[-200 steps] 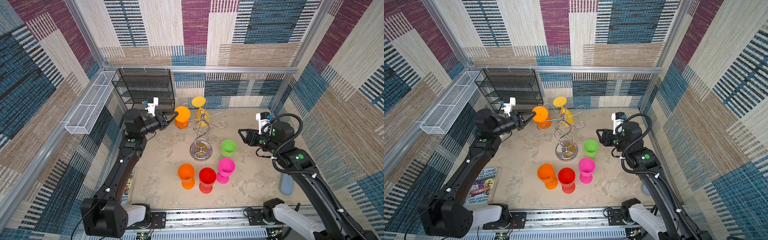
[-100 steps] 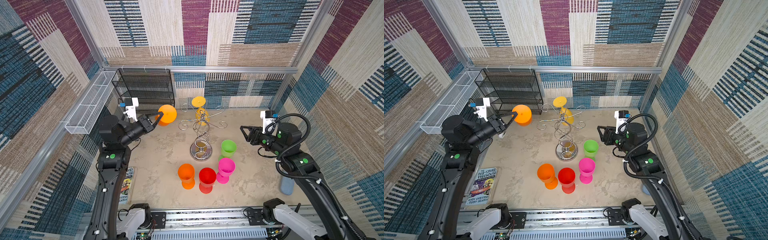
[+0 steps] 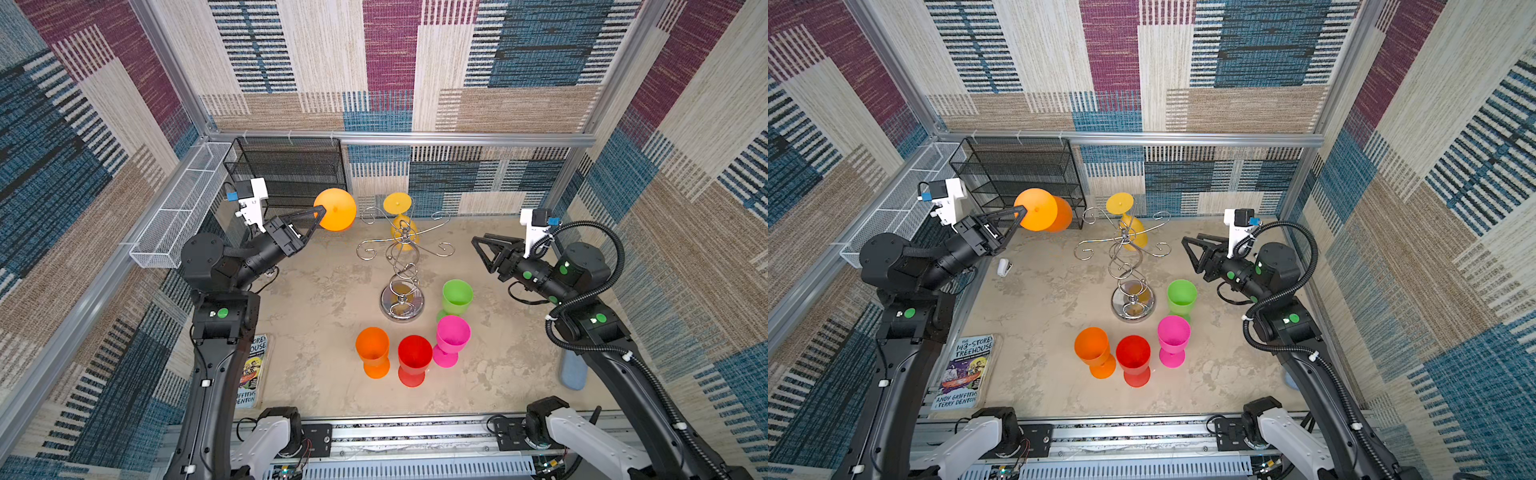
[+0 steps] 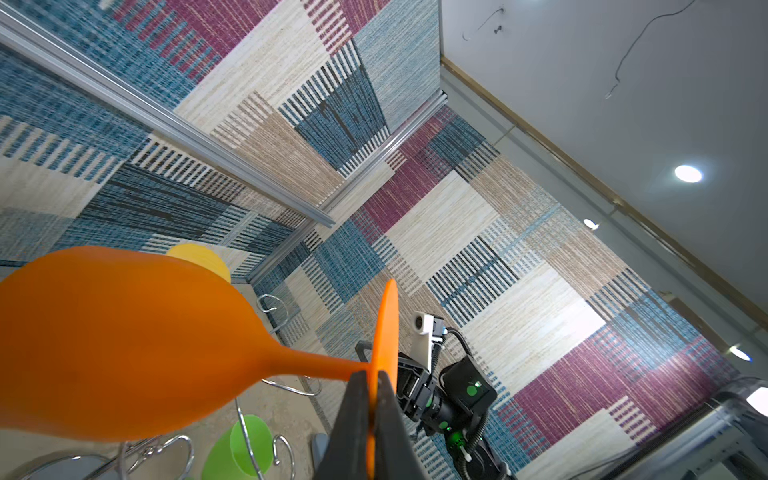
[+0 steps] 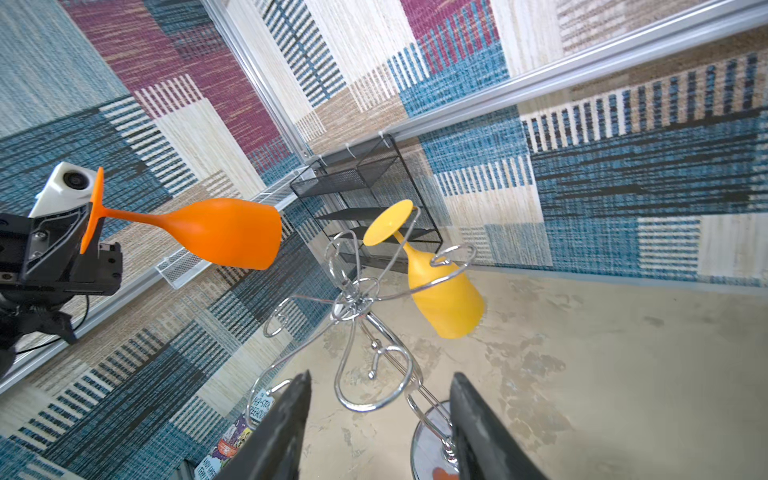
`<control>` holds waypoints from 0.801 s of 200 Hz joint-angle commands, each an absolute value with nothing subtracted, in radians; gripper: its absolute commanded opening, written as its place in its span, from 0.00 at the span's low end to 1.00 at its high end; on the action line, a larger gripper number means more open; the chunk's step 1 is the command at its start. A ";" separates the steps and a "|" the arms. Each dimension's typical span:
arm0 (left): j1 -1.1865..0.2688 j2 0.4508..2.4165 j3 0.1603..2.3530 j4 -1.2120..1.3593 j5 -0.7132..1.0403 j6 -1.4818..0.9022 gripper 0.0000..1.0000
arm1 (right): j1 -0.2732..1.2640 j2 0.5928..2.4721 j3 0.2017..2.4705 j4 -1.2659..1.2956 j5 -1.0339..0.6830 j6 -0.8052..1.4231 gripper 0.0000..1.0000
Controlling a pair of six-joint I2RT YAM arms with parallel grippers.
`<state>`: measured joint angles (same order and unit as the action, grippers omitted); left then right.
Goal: Take the wine glass off the wine glass rack
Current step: 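Carry the orange glass toward the right gripper while the right gripper grasps its bowl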
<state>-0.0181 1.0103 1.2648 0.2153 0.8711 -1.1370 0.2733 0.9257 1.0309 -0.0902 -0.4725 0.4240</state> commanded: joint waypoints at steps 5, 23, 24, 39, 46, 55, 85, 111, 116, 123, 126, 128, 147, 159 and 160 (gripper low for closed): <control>-0.075 1.020 1.304 0.364 0.870 -1.225 0.00 | 0.273 0.944 1.016 0.101 -0.575 0.470 0.54; -0.152 1.041 1.316 0.428 0.848 -1.256 0.00 | 0.273 0.963 1.003 0.172 -0.609 0.490 0.54; -0.158 1.043 1.317 0.433 0.848 -1.258 0.00 | 0.273 0.964 1.002 0.176 -0.611 0.490 0.54; -0.243 1.077 1.328 0.488 0.844 -1.277 0.00 | 0.274 0.980 0.990 0.237 -0.642 0.512 0.54; -0.277 1.094 1.330 0.517 0.839 -1.288 0.00 | 0.273 0.987 0.983 0.270 -0.657 0.523 0.54; -0.314 1.118 1.329 0.571 0.833 -1.313 0.00 | 0.273 0.994 0.974 0.311 -0.678 0.538 0.55; -0.395 1.208 1.319 0.803 0.818 -1.435 0.00 | 0.273 0.986 0.920 0.492 -0.720 0.592 0.55; -0.440 1.286 1.326 0.983 0.802 -1.539 0.00 | 0.269 0.985 0.884 0.622 -0.752 0.643 0.55; -0.446 1.300 1.328 1.014 0.797 -1.560 0.00 | 0.266 0.990 0.877 0.647 -0.761 0.660 0.55; -0.456 1.318 1.330 1.053 0.789 -1.587 0.00 | 0.257 0.998 0.864 0.697 -0.781 0.693 0.55; -0.460 1.324 1.331 1.069 0.787 -1.597 0.00 | 0.253 1.001 0.858 0.719 -0.790 0.709 0.55; -0.462 1.329 1.331 1.078 0.785 -1.603 0.00 | 0.250 1.003 0.853 0.740 -0.797 0.722 0.55; -0.478 1.367 1.331 1.147 0.773 -1.652 0.00 | 0.218 1.029 0.806 0.910 -0.837 0.833 0.55; -0.485 1.377 1.326 1.171 0.767 -1.666 0.00 | 0.199 1.041 0.793 0.977 -0.847 0.871 0.55; -0.486 1.377 1.326 1.172 0.767 -1.667 0.00 | 0.199 1.042 0.792 0.981 -0.848 0.874 0.56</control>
